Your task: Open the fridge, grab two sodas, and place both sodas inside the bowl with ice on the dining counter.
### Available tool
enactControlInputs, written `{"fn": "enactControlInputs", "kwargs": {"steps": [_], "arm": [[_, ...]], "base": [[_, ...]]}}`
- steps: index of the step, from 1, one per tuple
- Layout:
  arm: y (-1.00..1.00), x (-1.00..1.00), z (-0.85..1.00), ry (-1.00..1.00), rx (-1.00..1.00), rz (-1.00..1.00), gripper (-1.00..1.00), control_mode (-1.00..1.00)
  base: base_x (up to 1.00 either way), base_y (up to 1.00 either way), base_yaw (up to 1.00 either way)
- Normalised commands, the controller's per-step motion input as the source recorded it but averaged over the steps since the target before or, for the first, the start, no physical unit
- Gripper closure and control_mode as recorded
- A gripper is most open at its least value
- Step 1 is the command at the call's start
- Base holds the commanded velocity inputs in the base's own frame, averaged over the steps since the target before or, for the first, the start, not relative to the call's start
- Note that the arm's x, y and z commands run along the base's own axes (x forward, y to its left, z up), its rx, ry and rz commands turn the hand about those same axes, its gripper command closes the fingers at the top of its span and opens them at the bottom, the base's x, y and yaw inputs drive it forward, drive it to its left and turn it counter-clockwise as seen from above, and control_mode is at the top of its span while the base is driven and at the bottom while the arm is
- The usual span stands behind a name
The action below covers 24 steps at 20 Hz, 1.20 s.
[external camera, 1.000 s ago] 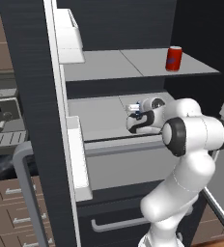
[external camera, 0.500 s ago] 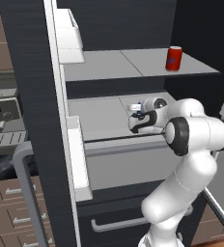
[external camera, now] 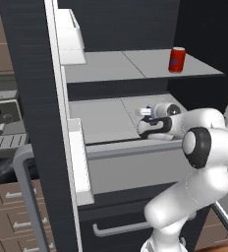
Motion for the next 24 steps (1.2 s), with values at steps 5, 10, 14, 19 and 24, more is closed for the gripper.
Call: {"fn": "enactControlInputs", "kwargs": {"steps": [5,10,14,19,24], "arm": [[0.01,-0.42,0.58,0.13,0.0,0.0,1.0,-1.0],[0.0,-0.46,0.56,0.21,-0.01,0.0,1.0,-1.0],[0.0,-0.6,0.46,0.21,0.0,0.0,1.0,-1.0],[0.0,-0.7,0.21,0.12,0.0,0.0,1.0,-1.0],[0.01,-0.93,0.04,0.01,0.0,0.0,1.0,-1.0]], "base": [[0.0,0.0,0.0],[0.0,0.0,0.0],[0.0,0.0,0.0],[0.0,0.0,0.0],[0.0,0.0,0.0]]}}
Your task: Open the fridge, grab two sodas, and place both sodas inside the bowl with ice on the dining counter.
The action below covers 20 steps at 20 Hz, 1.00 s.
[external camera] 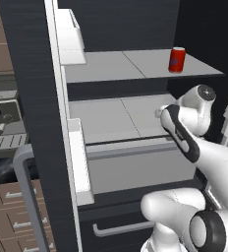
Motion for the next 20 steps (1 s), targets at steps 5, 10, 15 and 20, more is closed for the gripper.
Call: {"fn": "enactControlInputs", "kwargs": {"steps": [5,10,15,20], "arm": [[0.05,-0.8,0.33,0.0,0.0,0.0,1.0,-1.0],[0.08,-0.84,0.22,0.04,0.0,0.0,1.0,-1.0],[0.08,-0.88,0.08,0.05,0.0,0.0,1.0,-1.0],[0.09,-0.86,0.01,0.02,-0.02,0.0,1.0,-1.0]], "base": [[0.0,0.0,0.0],[0.0,0.0,0.0],[0.0,0.0,0.0],[0.0,0.0,0.0]]}}
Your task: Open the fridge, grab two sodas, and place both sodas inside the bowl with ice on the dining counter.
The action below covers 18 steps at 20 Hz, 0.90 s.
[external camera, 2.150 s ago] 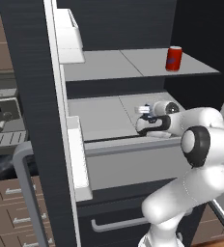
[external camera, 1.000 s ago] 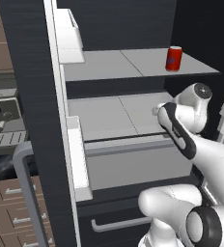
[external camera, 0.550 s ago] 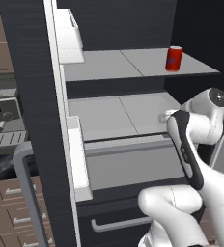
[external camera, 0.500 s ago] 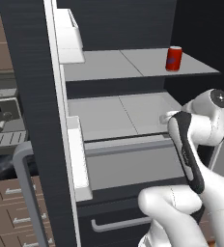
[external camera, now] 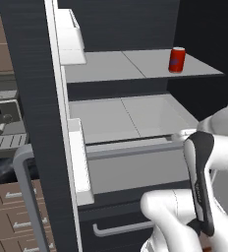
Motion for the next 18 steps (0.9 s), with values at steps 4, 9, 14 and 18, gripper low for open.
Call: {"fn": "enactControlInputs", "kwargs": {"steps": [4,9,14,18], "arm": [[0.08,-0.91,-0.01,-0.01,-0.01,0.0,1.0,-1.0],[0.0,-0.57,-0.28,0.05,-0.02,0.01,1.0,-1.0],[0.0,-0.2,-0.03,0.0,-0.01,0.02,1.0,1.0],[0.0,0.0,0.0,0.0,0.0,0.0,1.0,1.0]], "base": [[0.0,0.0,0.0],[0.0,0.0,0.0],[-0.18,0.0,0.01],[-0.67,0.12,0.01]]}}
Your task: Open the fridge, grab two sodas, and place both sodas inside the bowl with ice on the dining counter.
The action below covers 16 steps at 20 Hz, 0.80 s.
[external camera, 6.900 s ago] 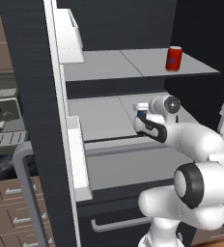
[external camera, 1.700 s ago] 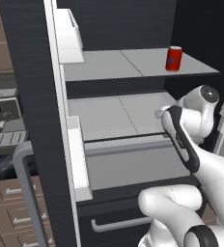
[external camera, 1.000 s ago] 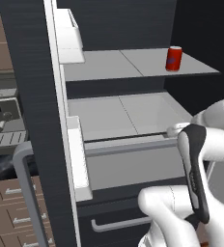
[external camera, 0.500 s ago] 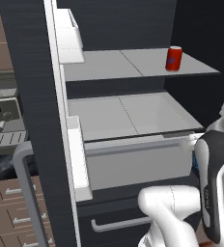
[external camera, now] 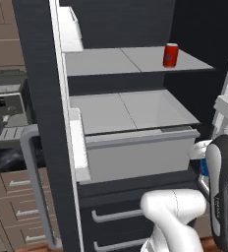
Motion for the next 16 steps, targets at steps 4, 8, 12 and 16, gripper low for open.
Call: {"fn": "enactControlInputs", "kwargs": {"steps": [4,8,12,16], "arm": [[0.0,0.0,0.0,0.0,0.0,0.0,1.0,1.0],[0.0,0.0,0.0,0.0,0.0,0.0,1.0,1.0],[0.0,0.0,0.0,0.0,0.0,0.0,1.0,1.0],[0.0,0.0,0.0,0.0,0.0,0.0,1.0,1.0]], "base": [[-0.72,0.55,-0.08],[-0.65,0.59,-0.34],[-0.47,0.4,-0.48],[-0.3,0.2,-0.58]]}}
